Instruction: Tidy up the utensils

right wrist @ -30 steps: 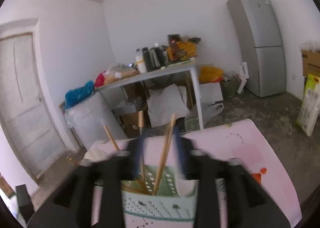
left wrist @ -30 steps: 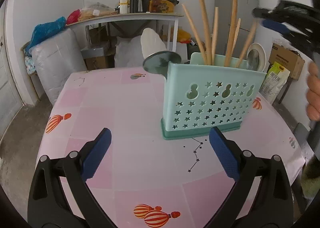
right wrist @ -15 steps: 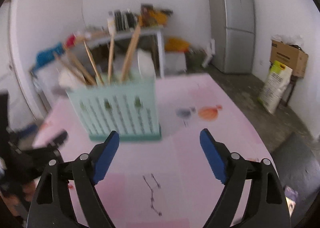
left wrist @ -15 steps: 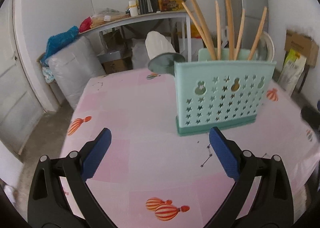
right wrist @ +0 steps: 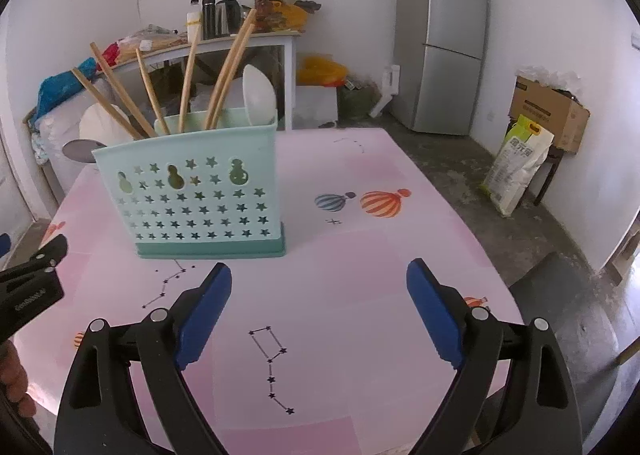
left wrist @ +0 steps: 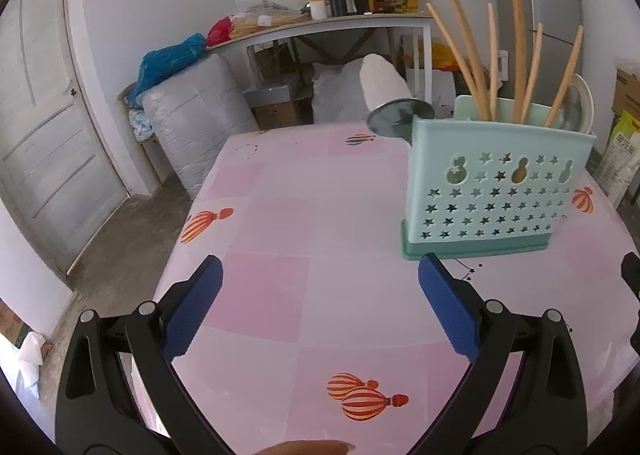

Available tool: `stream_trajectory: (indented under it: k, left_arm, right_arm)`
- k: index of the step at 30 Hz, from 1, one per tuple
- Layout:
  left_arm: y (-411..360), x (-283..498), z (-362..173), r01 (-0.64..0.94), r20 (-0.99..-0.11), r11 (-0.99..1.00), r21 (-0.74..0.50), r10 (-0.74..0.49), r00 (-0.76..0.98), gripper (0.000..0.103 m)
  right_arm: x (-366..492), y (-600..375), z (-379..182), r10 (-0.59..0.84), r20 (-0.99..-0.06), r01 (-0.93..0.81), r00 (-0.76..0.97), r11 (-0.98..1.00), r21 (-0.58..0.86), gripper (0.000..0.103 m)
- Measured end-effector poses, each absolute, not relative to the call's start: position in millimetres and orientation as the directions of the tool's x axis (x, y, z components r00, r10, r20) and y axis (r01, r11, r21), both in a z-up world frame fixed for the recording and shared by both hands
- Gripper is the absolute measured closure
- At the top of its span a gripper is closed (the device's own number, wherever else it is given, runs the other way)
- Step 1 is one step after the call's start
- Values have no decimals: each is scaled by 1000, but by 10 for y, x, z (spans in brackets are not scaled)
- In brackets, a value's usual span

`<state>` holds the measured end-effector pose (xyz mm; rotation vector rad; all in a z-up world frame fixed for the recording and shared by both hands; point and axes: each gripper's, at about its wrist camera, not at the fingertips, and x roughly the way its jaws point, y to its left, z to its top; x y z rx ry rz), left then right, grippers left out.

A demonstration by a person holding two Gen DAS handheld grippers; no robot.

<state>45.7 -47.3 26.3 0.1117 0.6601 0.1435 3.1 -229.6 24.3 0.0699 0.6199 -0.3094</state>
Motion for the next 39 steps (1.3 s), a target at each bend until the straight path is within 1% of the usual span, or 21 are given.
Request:
stream_trajectory:
  k: [11, 23, 39]
  left_arm:
    - [-391, 494, 246, -131, -610, 981, 143, 192, 769, 9]
    - [-343, 550, 225, -141, -620, 980, 141, 198, 759, 9]
    - [-376, 544, 223, -140, -612, 979, 148, 202, 765, 9]
  right_arm:
    - [90, -2334, 258, -301, -575, 323, 761, 944, -66, 16]
    - [123, -2305, 266, -298, -573, 315, 764, 946, -72, 16]
    - [114, -2312, 305, -298, -567, 316, 768, 946, -70, 16]
